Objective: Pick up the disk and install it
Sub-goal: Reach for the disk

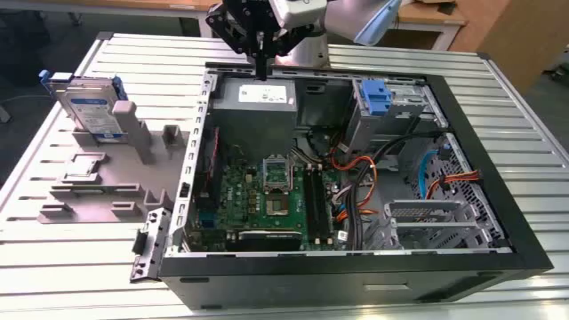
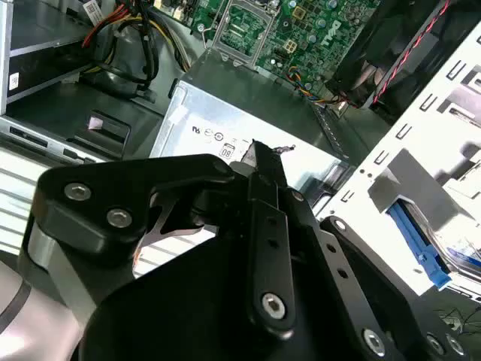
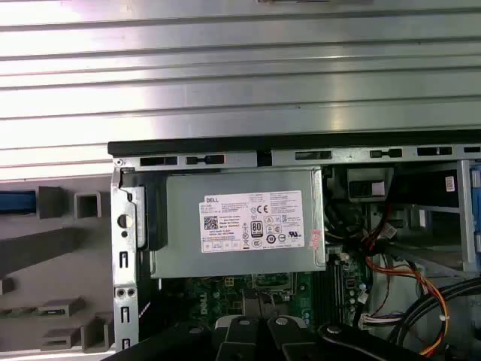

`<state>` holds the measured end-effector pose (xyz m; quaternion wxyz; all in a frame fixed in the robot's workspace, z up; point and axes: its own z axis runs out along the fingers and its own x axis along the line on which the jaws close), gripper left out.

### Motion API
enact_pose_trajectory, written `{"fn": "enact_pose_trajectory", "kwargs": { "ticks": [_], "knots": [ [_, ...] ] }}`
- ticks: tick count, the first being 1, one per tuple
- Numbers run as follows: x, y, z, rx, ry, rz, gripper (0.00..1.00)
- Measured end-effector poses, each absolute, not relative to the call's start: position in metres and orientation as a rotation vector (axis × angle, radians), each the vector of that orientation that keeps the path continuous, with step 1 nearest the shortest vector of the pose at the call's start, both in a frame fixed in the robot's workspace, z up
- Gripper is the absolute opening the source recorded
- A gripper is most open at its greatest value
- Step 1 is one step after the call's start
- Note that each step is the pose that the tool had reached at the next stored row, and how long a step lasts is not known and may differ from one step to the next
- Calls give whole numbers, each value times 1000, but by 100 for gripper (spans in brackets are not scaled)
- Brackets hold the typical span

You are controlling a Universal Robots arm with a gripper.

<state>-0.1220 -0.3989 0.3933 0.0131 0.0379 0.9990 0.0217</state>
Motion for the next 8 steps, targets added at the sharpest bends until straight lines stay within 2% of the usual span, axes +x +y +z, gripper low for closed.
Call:
{"fn": "enact_pose_trajectory", "kwargs": {
  "ticks": [8],
  "knots": [
    [-122,-399,393,118,3112,68,10]
  ]
}}
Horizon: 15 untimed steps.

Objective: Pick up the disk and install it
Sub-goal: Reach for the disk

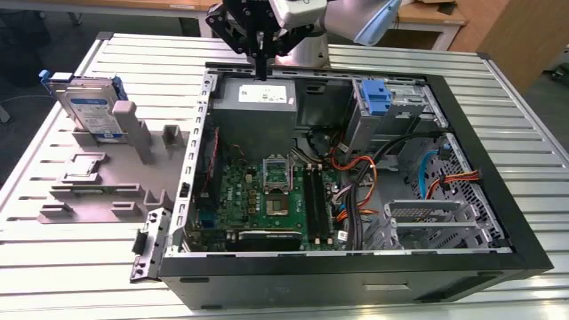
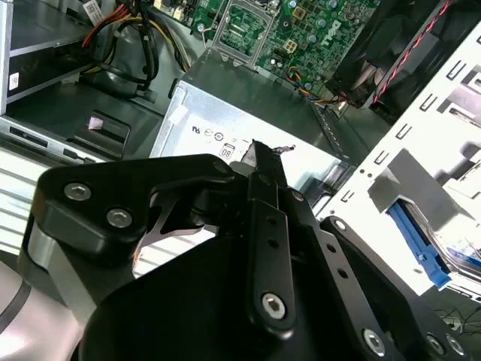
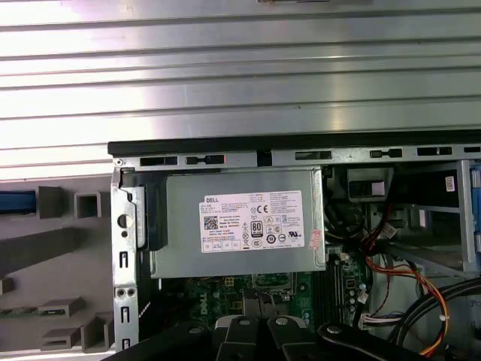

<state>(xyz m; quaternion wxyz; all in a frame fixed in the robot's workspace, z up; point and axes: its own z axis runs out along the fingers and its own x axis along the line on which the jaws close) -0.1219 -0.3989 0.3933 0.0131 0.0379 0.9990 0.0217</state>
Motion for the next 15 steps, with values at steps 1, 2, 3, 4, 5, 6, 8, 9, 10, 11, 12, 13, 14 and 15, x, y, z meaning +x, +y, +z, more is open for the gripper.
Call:
{"fn": "enact_pose_trajectory", "kwargs": {
  "ticks": [1,2,3,4,5,6,8,9,10,11,12,13,14,15],
  "knots": [
    [-122,-399,393,118,3112,68,10],
    [-122,-399,393,118,3113,68,10],
    [-122,-399,393,118,3112,68,10],
    [-122,-399,393,118,3112,68,10],
    [-123,-399,393,118,3112,68,10],
    [-123,-399,393,118,3112,68,10],
    [-126,-399,393,118,3112,68,10],
    [-127,-399,393,118,3112,68,10],
    [-127,-399,393,118,3112,68,10],
    [-128,-399,393,118,3112,68,10],
    [-130,-399,393,118,3113,68,10],
    [-131,-399,393,118,3113,68,10],
    [-132,-399,393,118,3113,68,10],
    [-133,-399,393,118,3113,68,10]
  ]
}}
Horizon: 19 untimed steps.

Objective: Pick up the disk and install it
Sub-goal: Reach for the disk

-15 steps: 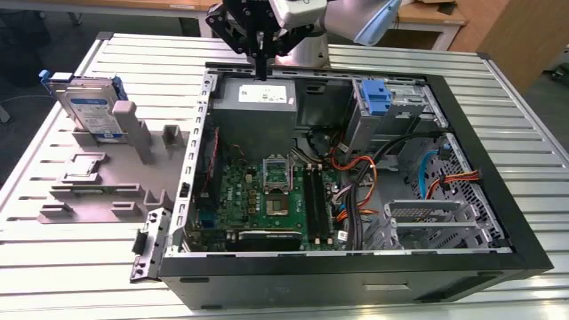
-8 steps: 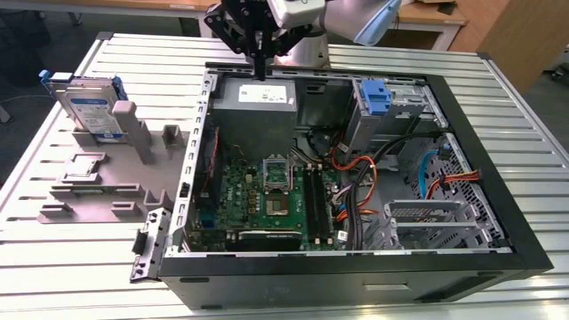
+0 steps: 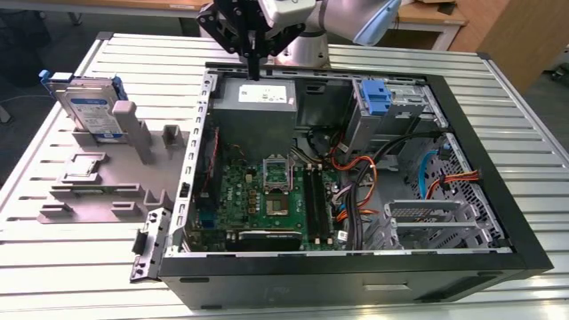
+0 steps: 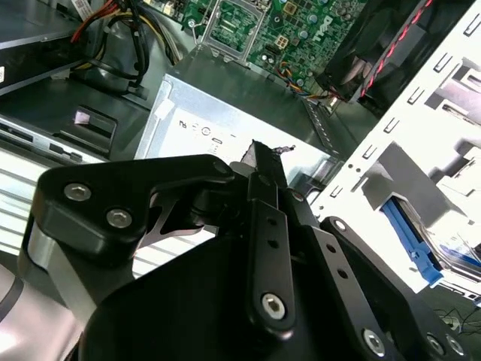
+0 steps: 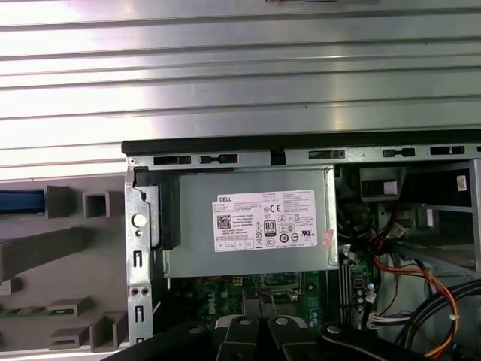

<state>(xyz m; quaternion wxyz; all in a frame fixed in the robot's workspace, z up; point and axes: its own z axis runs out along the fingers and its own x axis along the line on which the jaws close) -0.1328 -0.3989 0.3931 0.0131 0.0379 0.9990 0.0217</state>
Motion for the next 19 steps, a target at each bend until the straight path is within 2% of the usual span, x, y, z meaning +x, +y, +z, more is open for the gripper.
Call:
{"fn": "enact_pose_trajectory", "kwargs": {
  "ticks": [19],
  "knots": [
    [-142,-399,393,118,3113,68,10]
  ]
}}
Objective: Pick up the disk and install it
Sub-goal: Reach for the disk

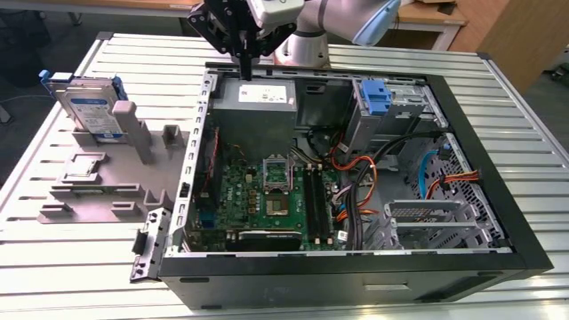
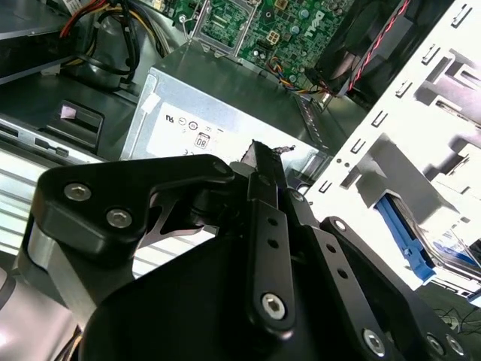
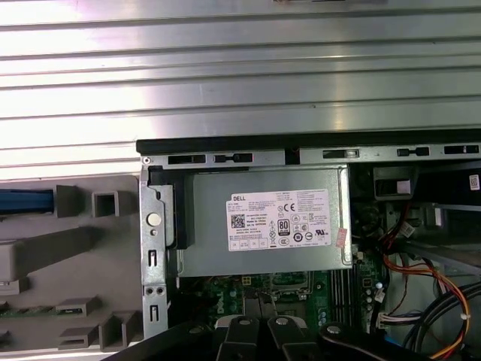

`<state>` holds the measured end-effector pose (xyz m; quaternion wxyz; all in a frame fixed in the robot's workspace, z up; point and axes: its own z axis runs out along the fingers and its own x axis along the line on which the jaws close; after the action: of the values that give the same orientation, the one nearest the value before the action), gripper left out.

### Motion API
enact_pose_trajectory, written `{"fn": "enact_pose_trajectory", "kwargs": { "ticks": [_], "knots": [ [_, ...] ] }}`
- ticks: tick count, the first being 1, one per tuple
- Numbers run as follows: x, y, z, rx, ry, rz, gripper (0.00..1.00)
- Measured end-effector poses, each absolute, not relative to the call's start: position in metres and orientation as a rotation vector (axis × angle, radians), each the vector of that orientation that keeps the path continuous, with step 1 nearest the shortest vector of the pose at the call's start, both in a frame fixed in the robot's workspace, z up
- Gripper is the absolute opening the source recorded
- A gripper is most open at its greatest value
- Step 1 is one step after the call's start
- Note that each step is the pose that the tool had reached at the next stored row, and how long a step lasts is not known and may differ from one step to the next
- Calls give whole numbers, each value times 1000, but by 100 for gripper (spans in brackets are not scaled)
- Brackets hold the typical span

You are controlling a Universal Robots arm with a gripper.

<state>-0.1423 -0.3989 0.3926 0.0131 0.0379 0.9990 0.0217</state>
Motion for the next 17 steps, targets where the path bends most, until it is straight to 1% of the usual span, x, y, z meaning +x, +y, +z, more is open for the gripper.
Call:
{"fn": "enact_pose_trajectory", "kwargs": {
  "ticks": [17],
  "knots": [
    [-147,-399,391,118,3114,67,10]
  ]
}}
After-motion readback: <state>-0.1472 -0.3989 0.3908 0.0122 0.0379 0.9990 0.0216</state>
